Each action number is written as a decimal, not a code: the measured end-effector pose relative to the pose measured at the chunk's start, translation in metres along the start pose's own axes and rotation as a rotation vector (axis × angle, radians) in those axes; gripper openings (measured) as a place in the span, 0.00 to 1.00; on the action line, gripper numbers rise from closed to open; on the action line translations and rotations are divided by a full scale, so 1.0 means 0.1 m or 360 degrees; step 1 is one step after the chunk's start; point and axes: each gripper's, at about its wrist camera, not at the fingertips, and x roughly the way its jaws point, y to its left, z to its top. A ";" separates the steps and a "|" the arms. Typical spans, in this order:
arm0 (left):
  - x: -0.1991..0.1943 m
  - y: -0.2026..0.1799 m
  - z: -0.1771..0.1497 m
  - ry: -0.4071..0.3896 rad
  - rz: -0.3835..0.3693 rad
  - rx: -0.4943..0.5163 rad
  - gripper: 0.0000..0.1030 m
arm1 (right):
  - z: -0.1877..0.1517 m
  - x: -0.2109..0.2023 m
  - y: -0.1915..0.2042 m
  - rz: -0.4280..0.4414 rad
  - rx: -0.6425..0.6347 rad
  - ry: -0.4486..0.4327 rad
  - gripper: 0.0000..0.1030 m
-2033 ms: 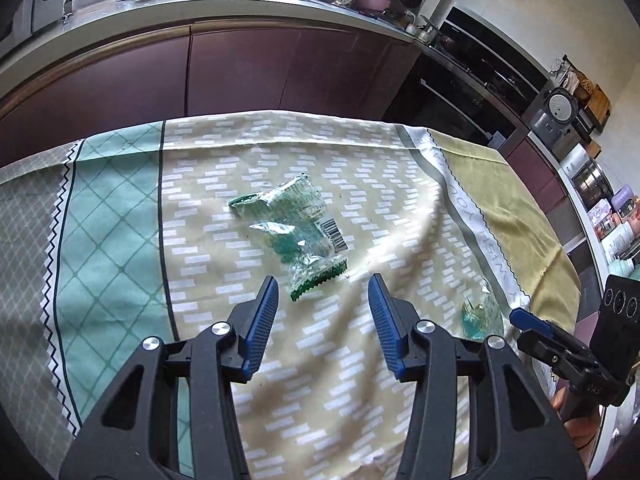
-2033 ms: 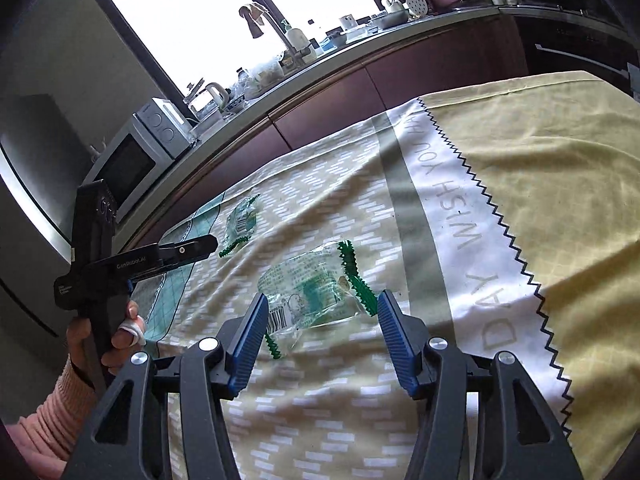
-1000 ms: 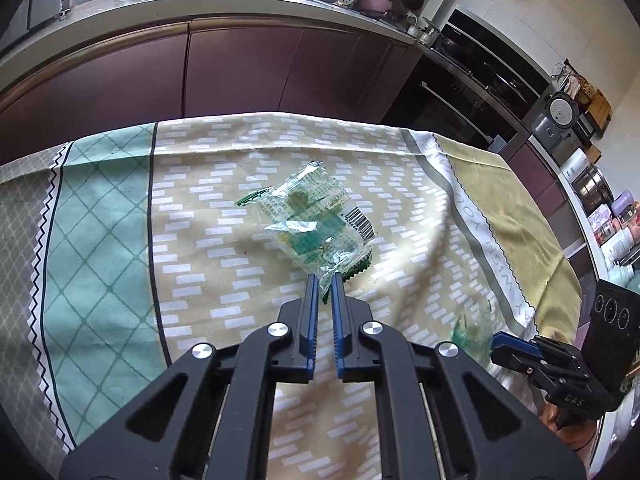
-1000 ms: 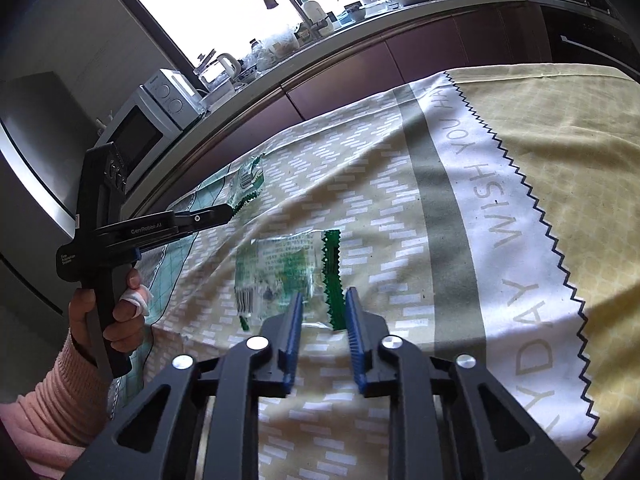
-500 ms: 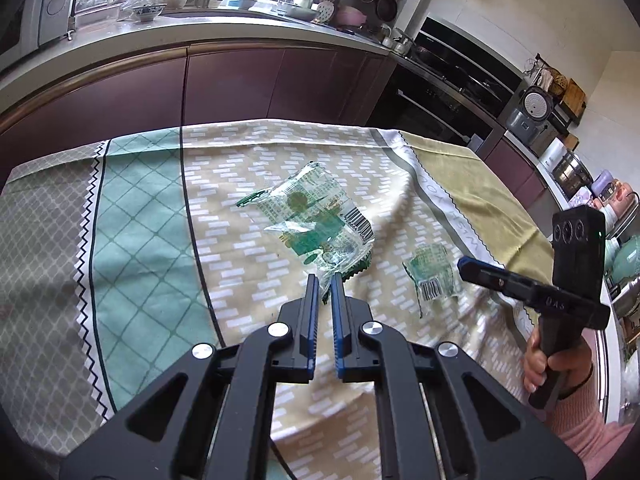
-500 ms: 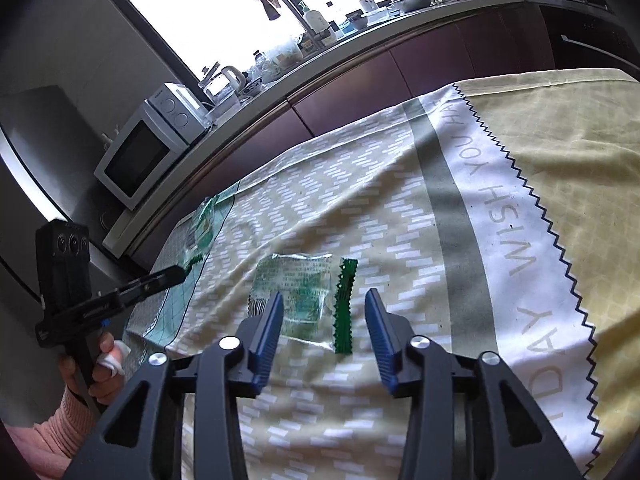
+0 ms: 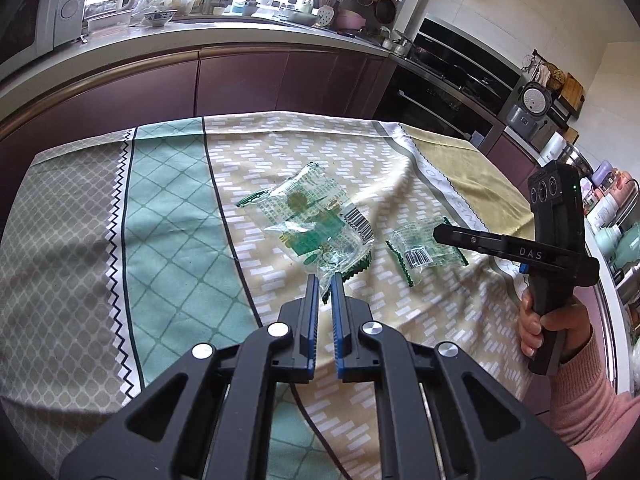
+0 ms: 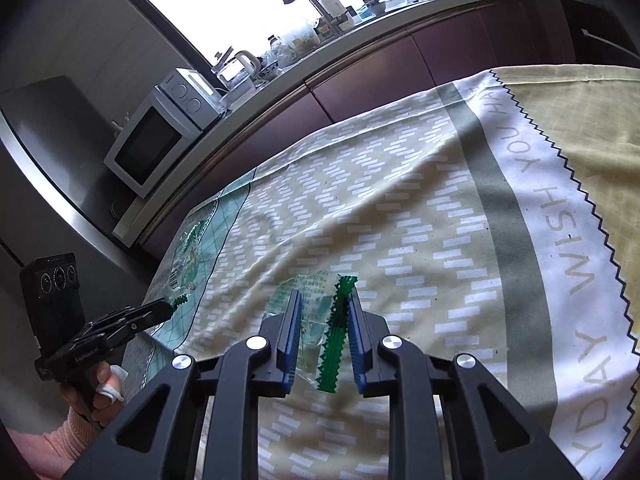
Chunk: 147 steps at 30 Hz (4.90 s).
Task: Collect trash
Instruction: 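Lift both clear wrappers and carry them over the teal bin, then open the left tool over the bin while the right tool releases its wrapper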
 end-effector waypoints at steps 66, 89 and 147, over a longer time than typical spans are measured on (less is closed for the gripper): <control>-2.21 1.17 -1.13 -0.0347 0.0443 -0.0217 0.07 | -0.49 0.77 2.37 0.0593 -0.0370 0.0202 0.20; -2.55 1.85 -1.28 -0.0380 0.0672 -0.0390 0.07 | -0.45 1.49 3.22 0.0699 -0.0508 0.0366 0.20; -2.06 2.96 -1.65 -0.0171 0.0841 -0.0709 0.12 | -0.79 2.75 3.98 0.0388 -0.0670 0.0651 0.22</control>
